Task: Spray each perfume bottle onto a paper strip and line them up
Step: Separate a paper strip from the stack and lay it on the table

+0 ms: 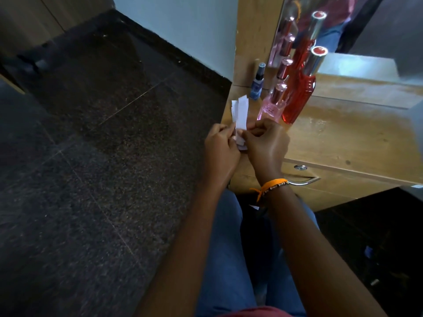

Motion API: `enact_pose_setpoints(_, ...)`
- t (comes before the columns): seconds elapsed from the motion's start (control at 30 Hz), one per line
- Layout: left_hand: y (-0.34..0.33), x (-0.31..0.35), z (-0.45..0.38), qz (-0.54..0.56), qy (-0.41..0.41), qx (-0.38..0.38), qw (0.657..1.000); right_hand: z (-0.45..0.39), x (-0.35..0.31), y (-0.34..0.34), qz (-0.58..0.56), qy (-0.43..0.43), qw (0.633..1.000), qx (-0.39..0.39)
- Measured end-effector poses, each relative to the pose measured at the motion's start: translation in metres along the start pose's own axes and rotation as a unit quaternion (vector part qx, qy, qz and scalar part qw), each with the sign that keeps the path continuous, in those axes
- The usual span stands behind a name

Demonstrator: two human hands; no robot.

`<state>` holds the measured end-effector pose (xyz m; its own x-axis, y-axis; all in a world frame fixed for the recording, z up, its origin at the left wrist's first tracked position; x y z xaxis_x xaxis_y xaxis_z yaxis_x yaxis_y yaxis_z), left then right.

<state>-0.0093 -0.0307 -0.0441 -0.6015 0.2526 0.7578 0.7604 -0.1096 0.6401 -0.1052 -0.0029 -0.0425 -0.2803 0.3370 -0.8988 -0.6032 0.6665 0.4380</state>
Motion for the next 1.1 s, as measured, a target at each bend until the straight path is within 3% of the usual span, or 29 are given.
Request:
enact_pose_setpoints(0.17, 0.0, -0.003, 0.0, -0.004, 0.004, -0.001, 1.0, -0.004, -0.001, 0.0, 0.006, 0.003, 1.0, -0.008)
enact_pose_setpoints(0.63, 0.001, -0.001, 0.002, -0.013, -0.03, 0.002, 0.999, 0.009, -0.022, 0.021, 0.078, 0.128, 0.988, 0.027)
enact_pose_setpoints(0.8, 0.002, 0.003, 0.004, 0.019, 0.004, 0.002, 1.0, 0.01, -0.02, 0.038, 0.055, 0.132, 0.99, 0.006)
enact_pose_setpoints(0.9, 0.007, 0.011, 0.01, 0.031, -0.003, 0.049, 0.998, 0.012, -0.015, 0.057, 0.008, 0.171, 0.985, -0.003)
enact_pose_setpoints(1.0, 0.005, 0.024, 0.02, 0.026, -0.028, 0.078, 0.996, 0.014, 0.004, 0.08, -0.052, 0.17, 0.983, 0.05)
enact_pose_setpoints(1.1, -0.003, 0.037, 0.027, 0.036, -0.045, 0.072, 0.996, 0.01, 0.029, 0.099, -0.089, 0.102, 0.983, 0.123)
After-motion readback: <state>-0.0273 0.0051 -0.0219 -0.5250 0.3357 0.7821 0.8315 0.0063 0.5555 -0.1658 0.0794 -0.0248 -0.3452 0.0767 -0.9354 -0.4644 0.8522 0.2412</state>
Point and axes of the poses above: each hand's wrist, its own z-axis away from the middle knuckle, its own y-axis out of the back of the hand, x = y × z, the point moved 3 cm from there along -z, towards the middle knuckle, and after that the axes turned 1 degree about x, right-handed, at the moved point
